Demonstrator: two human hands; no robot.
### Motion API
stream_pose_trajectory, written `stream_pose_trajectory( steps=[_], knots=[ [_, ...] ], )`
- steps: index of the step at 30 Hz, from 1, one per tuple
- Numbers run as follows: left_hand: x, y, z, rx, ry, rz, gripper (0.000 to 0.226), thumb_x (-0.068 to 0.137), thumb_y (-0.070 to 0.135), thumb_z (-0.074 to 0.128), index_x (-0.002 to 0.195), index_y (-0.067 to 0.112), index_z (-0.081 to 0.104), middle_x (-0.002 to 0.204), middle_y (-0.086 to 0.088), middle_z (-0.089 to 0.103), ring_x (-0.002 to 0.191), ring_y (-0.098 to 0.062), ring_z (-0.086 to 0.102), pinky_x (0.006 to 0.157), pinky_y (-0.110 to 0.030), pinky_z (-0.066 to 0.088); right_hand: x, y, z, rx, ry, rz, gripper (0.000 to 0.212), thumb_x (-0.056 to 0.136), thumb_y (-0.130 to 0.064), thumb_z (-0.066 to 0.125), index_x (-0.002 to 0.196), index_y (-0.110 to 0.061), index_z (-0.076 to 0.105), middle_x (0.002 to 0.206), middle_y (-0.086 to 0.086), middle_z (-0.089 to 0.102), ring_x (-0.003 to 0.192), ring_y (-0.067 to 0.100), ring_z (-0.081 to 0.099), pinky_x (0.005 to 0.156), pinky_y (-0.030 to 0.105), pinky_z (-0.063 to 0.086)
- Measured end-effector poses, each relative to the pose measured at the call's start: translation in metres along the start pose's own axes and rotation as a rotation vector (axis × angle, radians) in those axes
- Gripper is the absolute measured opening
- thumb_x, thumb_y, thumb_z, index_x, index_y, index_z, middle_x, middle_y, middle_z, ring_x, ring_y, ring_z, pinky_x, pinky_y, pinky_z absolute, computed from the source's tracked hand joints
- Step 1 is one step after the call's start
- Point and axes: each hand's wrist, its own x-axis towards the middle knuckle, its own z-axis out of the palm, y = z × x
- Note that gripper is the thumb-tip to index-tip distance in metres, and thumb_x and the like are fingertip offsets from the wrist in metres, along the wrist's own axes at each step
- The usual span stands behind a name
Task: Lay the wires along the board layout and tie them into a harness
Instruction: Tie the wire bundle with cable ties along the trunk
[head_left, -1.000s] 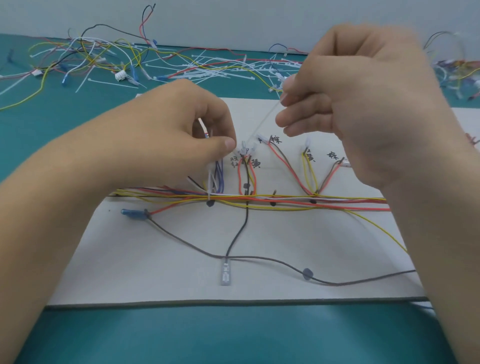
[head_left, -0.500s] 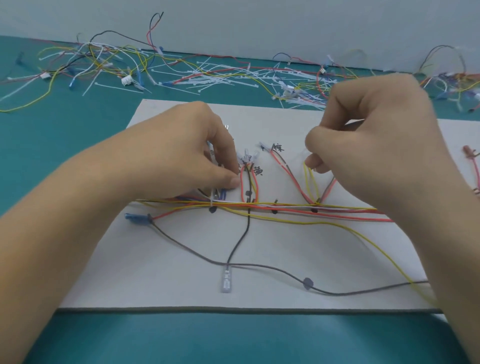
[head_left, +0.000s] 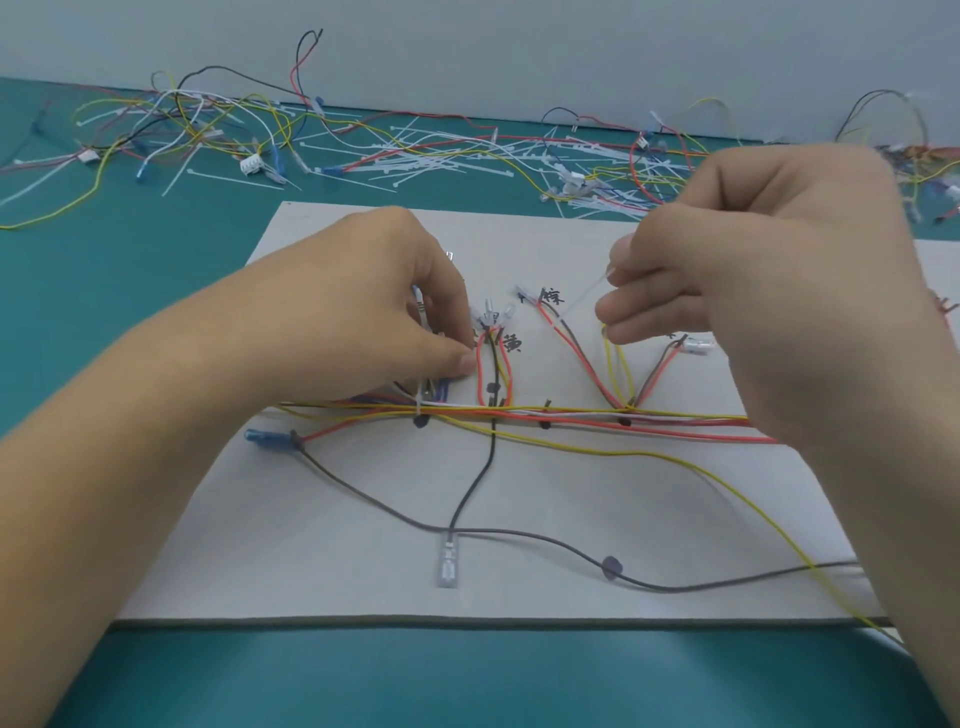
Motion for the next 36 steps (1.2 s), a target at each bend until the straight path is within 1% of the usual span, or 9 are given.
stream_pose_trajectory(
  steps=[2,5,9,12,15,19,26,32,36],
  knots=[
    [0.0,0.0,0.0,0.003,0.001,-0.002,0.006,0.074,0.044,0.08,0.075,0.038,0.079,0.082,0.019,0.07,0.072,-0.005,0.067,0.063,-0.025,0.048,0.002,0.002,0.001,-0.025,0.018,0.005,0.019,0.078,0.01,0.066,0.065,0.008,0.053,0.057,0.024,0.061,0.049,0.03,0.071,0.046,0.035,0.057],
    [-0.001,0.0,0.0,0.002,-0.004,-0.008,0.004,0.075,0.043,0.081,0.076,0.039,0.079,0.082,0.019,0.071,0.072,-0.004,0.067,0.064,-0.025,0.05,0.003,0.005,0.002,-0.225,0.036,-0.026,0.017,0.077,0.006,0.066,0.069,0.012,0.053,0.065,0.033,0.064,0.049,0.023,0.072,0.046,0.045,0.061],
    [-0.002,0.001,-0.001,0.007,-0.004,-0.013,0.004,0.076,0.043,0.081,0.075,0.04,0.078,0.08,0.017,0.072,0.071,-0.001,0.067,0.065,-0.026,0.051,0.0,0.01,0.003,-0.532,0.041,-0.099,0.011,0.071,-0.007,0.063,0.063,-0.005,0.056,0.056,0.012,0.068,0.048,0.011,0.071,0.052,0.042,0.061],
    [-0.001,0.001,0.0,0.019,-0.003,-0.016,0.005,0.075,0.042,0.082,0.074,0.039,0.078,0.081,0.018,0.071,0.071,-0.001,0.066,0.062,-0.025,0.047,0.0,0.008,0.001,-0.63,0.013,-0.11,0.011,0.066,-0.015,0.062,0.059,-0.009,0.057,0.057,0.009,0.069,0.059,0.023,0.073,0.061,0.044,0.061],
    [-0.001,0.003,0.001,0.019,-0.002,-0.025,0.005,0.075,0.042,0.083,0.074,0.039,0.079,0.08,0.02,0.07,0.07,-0.001,0.065,0.06,-0.023,0.044,0.002,0.006,-0.006,-0.64,0.052,-0.126,0.011,0.063,-0.019,0.062,0.059,-0.01,0.057,0.057,0.009,0.068,0.062,0.026,0.073,0.064,0.045,0.062],
    [-0.003,0.004,0.001,0.013,0.004,-0.034,0.005,0.076,0.039,0.084,0.074,0.038,0.079,0.078,0.02,0.07,0.071,0.001,0.065,0.06,-0.023,0.045,0.001,0.003,-0.01,-0.668,0.04,-0.113,0.013,0.065,-0.015,0.065,0.056,-0.01,0.057,0.053,-0.002,0.068,0.056,0.018,0.072,0.066,0.041,0.062],
    [-0.004,0.005,0.0,0.054,0.008,-0.01,0.007,0.073,0.043,0.086,0.074,0.04,0.08,0.074,0.016,0.068,0.073,0.004,0.061,0.057,-0.021,0.04,-0.007,0.005,0.003,-0.685,-0.057,-0.162,0.013,0.066,-0.014,0.066,0.056,-0.01,0.058,0.057,0.01,0.068,0.063,0.028,0.071,0.06,0.042,0.06],
    [-0.005,0.007,-0.002,0.019,-0.002,-0.037,0.016,0.062,0.054,0.087,0.075,0.048,0.078,0.072,0.019,0.07,0.068,0.003,0.063,0.057,-0.022,0.04,-0.013,0.013,0.016,-0.686,-0.095,-0.2,0.014,0.069,-0.014,0.065,0.059,-0.01,0.057,0.057,0.007,0.065,0.062,0.025,0.069,0.059,0.04,0.059],
    [-0.003,0.011,0.002,0.035,0.009,-0.022,0.011,0.069,0.042,0.089,0.07,0.045,0.078,0.069,0.016,0.07,0.066,0.004,0.062,0.054,-0.02,0.037,-0.012,0.015,0.017,-0.713,-0.086,-0.237,0.016,0.069,-0.014,0.066,0.059,-0.011,0.056,0.055,0.003,0.06,0.059,0.016,0.06,0.059,0.029,0.052]
  ],
)
